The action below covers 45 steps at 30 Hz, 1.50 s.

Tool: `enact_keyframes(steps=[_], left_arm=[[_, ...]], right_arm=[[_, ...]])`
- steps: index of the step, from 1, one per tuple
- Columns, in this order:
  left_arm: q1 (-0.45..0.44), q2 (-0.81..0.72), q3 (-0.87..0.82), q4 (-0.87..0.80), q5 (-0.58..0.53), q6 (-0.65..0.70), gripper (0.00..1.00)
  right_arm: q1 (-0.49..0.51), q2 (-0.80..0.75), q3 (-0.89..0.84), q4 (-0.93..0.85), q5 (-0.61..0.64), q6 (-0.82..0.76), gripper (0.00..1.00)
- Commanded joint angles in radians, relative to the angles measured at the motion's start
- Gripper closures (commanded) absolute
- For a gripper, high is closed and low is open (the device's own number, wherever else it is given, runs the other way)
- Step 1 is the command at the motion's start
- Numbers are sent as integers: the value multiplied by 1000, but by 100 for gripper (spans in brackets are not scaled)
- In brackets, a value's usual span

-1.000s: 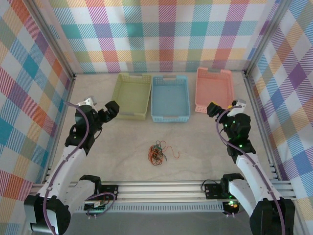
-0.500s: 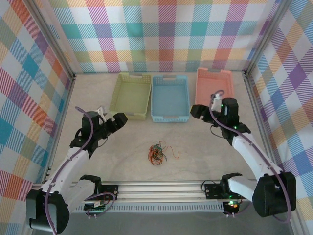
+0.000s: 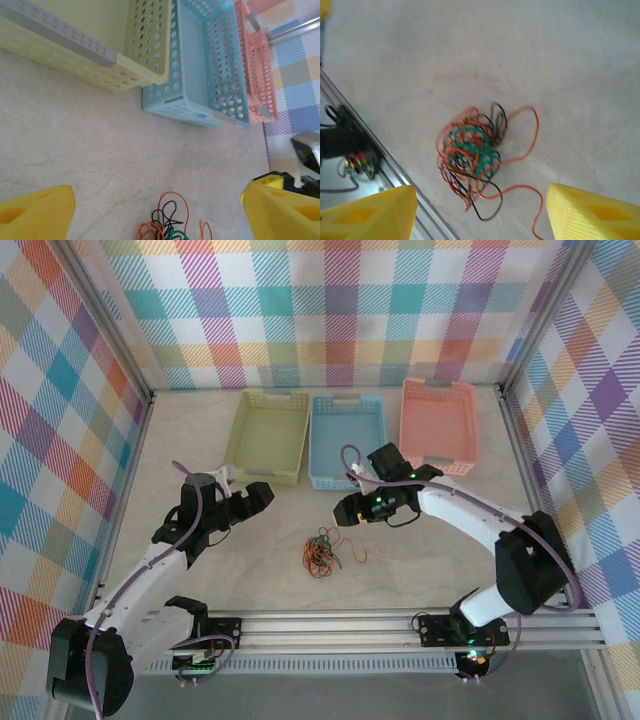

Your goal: Untangle the cables

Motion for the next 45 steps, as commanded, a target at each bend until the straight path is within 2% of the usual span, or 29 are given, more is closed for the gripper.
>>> enact_keyframes(steps=[1, 3, 6, 15, 22, 35, 39, 45], left_arm=[[-23, -3, 45, -40, -15, 32, 13], [-36, -10, 48, -45, -29, 39, 13], [-45, -10, 57, -68, -57, 55, 15], [-51, -7, 65, -90, -76, 66, 15], [-55, -11, 71, -102, -80, 75, 16], [-58, -5, 74, -104, -78, 78, 15], [-57, -12, 75, -108, -81, 80, 16], [-59, -6, 76, -104, -80, 80, 16]], right_arm=[[14, 31, 14, -83, -7, -36, 31], [22, 60, 25, -106, 45, -47, 31], [24, 104, 49, -138, 86, -64, 36], [46, 176, 68, -169, 98, -101, 36], [67, 221, 90, -200, 90, -123, 40], [86, 136, 62, -170, 84, -126, 39], [98, 135, 100, -235, 137, -141, 39], [120, 168, 165, -302, 143, -192, 38]])
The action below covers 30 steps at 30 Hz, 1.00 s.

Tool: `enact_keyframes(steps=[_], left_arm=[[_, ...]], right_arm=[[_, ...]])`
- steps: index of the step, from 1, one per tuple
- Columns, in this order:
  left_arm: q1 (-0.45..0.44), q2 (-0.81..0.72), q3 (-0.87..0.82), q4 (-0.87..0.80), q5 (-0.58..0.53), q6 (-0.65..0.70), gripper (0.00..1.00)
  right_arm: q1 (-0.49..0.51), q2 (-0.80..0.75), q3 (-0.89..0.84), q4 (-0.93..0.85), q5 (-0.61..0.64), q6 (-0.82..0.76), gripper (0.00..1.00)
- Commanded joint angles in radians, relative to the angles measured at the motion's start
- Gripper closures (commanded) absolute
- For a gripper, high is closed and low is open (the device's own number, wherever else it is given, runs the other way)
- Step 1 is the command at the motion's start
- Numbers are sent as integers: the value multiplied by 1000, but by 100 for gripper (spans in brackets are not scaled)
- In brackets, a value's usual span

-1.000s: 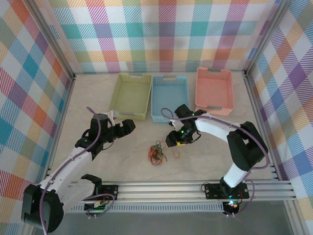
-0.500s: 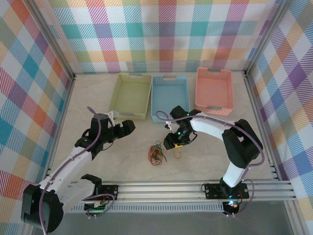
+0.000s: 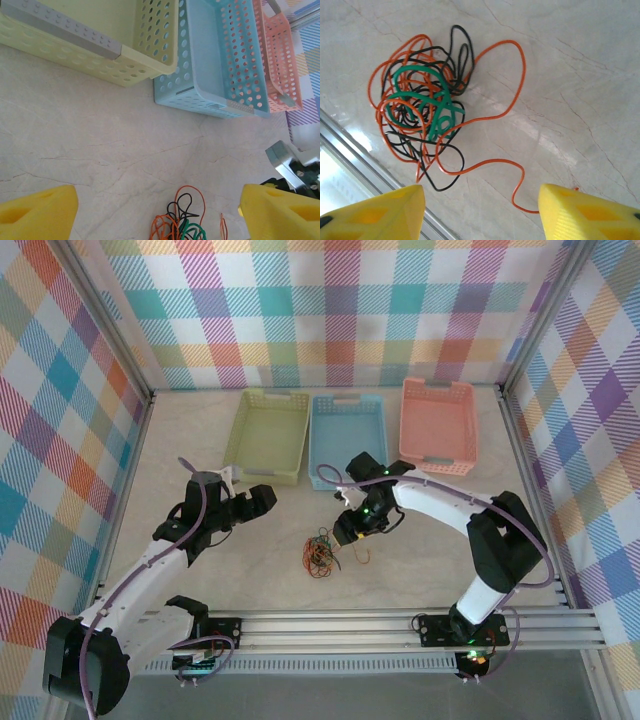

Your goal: Untangle the cables

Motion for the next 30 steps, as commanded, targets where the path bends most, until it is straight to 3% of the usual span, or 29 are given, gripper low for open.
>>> enact_keyframes(steps=[1, 7, 23, 27, 30], left_arm=[[-13, -5, 29, -6, 0, 16, 15], [-14, 3, 30, -1, 8, 20, 18], [-16, 10, 36, -11, 1, 26, 18], [-16, 11, 36, -11, 1, 26, 18], [-16, 11, 36, -10, 2, 26, 18]], right_arm=[[13, 32, 47, -69, 19, -54, 38], [14, 101, 88, -119, 84, -145, 34], [55, 182, 126, -122, 120, -456, 31], [55, 206, 131, -97, 156, -456, 36], [57, 200, 121, -71, 164, -458, 52]])
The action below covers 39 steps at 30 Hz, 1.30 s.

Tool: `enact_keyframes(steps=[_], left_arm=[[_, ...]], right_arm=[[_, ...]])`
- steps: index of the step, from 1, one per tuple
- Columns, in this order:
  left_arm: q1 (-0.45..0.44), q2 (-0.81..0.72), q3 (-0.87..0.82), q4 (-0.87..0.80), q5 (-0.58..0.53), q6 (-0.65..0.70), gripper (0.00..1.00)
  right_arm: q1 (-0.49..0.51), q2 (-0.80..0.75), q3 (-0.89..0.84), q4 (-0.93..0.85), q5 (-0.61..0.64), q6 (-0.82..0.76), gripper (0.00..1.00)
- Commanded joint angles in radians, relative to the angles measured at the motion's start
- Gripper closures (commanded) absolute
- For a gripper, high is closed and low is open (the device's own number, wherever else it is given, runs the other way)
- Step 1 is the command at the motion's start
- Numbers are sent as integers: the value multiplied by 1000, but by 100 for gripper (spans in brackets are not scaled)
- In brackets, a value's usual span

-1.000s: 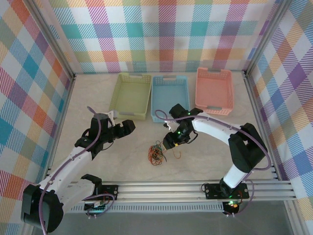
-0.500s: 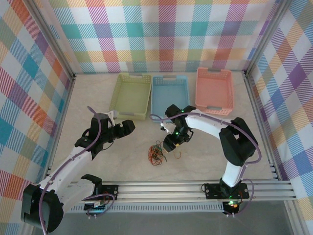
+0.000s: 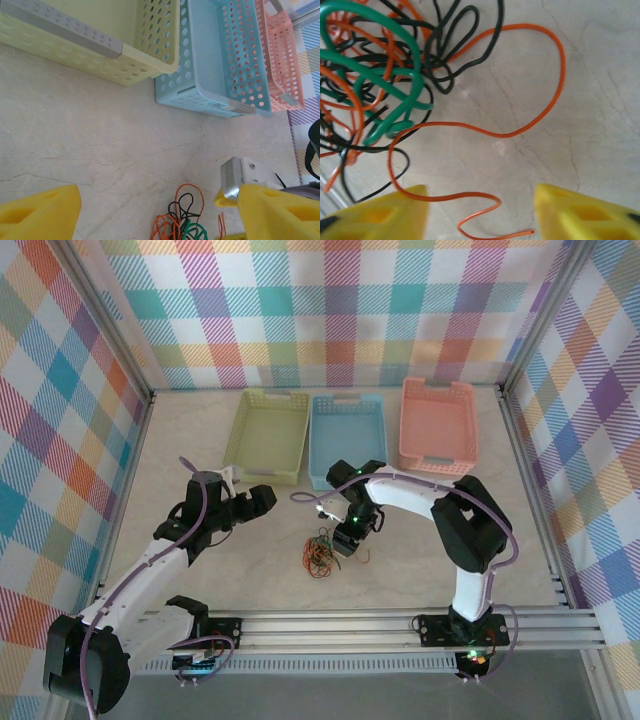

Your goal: Untangle the cables

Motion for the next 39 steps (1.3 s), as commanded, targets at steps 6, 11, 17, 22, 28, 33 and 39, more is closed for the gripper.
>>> enact_keyframes(steps=[6, 11, 17, 22, 28, 33, 39], left_arm=[[-17, 7, 34, -10, 3, 22, 18], [-20, 13, 34, -4, 9, 22, 18], [-38, 61, 41, 30, 76, 20, 20], [-87, 112, 65, 40, 104, 49, 23], [-164, 191, 117, 23, 121, 111, 29], [-238, 237, 161, 5, 61, 174, 29], [-353, 405, 307, -36, 36, 275, 29]], right_arm=[[0, -92, -38, 115, 13, -31, 92], [0, -234, -141, 304, 24, -11, 100], [-2, -374, -279, 555, -36, 46, 100], [-58, -424, -409, 787, -64, 132, 100], [-147, -389, -483, 955, -117, 273, 100], [-164, -340, -490, 995, -135, 316, 100], [-198, -368, -549, 1088, -148, 371, 100]])
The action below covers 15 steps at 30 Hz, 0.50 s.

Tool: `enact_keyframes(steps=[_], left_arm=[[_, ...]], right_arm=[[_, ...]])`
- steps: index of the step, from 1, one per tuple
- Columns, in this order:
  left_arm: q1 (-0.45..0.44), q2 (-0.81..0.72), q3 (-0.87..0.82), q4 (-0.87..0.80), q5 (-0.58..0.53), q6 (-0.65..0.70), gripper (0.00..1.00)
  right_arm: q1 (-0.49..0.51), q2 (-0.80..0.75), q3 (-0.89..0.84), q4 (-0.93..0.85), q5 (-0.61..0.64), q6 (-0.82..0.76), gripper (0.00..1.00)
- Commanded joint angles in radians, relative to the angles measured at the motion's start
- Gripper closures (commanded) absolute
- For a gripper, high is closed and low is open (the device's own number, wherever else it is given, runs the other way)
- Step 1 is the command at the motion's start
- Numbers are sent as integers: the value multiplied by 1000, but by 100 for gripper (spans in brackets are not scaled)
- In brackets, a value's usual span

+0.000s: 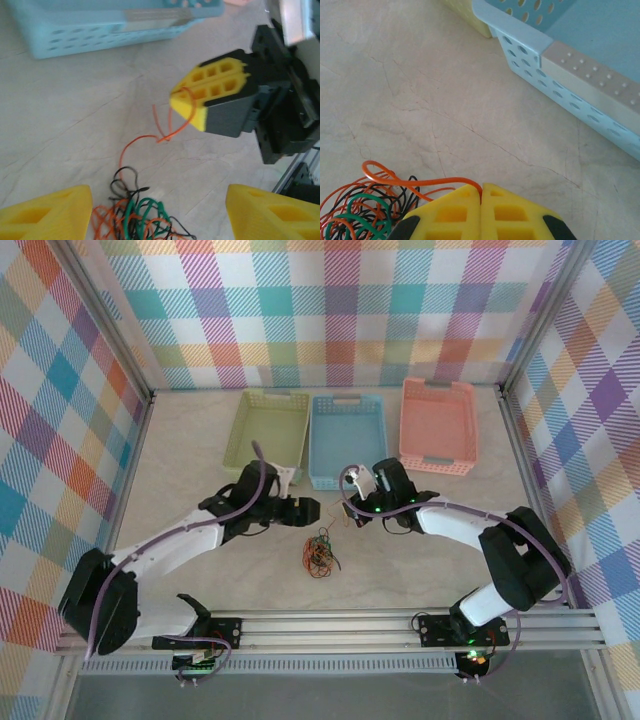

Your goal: Untangle the cables

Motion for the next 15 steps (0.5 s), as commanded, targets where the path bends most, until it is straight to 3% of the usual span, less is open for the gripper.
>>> enact_keyframes(steps=[1, 7, 15], left_arm=[[-40, 96, 100, -36, -2, 88, 29], [-73, 245, 248, -176, -113, 94, 33], [-93, 361, 350, -219, -85, 102, 35]], right_arm=[[-22, -35, -39, 104, -32, 57, 100], [-44, -57, -68, 134, -38, 83, 100], [-82, -72, -95, 173, -66, 121, 100]])
